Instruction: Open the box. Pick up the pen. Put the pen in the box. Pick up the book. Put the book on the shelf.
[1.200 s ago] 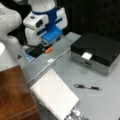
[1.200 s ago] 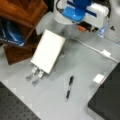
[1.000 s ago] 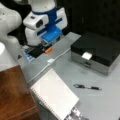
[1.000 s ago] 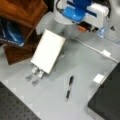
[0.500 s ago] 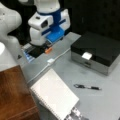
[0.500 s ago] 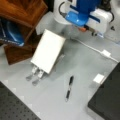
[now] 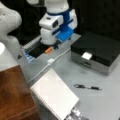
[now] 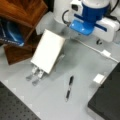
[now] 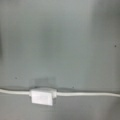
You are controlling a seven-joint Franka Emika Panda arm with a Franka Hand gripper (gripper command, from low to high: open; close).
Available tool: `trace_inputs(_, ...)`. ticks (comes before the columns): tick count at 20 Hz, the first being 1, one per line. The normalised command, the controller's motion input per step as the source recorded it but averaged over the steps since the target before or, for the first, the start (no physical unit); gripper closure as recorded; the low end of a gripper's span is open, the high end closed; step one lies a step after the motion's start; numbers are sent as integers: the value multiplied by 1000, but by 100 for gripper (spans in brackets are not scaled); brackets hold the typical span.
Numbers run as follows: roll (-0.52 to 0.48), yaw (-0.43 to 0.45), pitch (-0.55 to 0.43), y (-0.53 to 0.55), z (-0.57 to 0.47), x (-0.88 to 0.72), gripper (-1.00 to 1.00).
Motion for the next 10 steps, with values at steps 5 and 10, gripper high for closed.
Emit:
trace_inputs(5,311,58,254,311,54,477,-100)
trace_inputs(10,404,-19,170,177,35,412,-100)
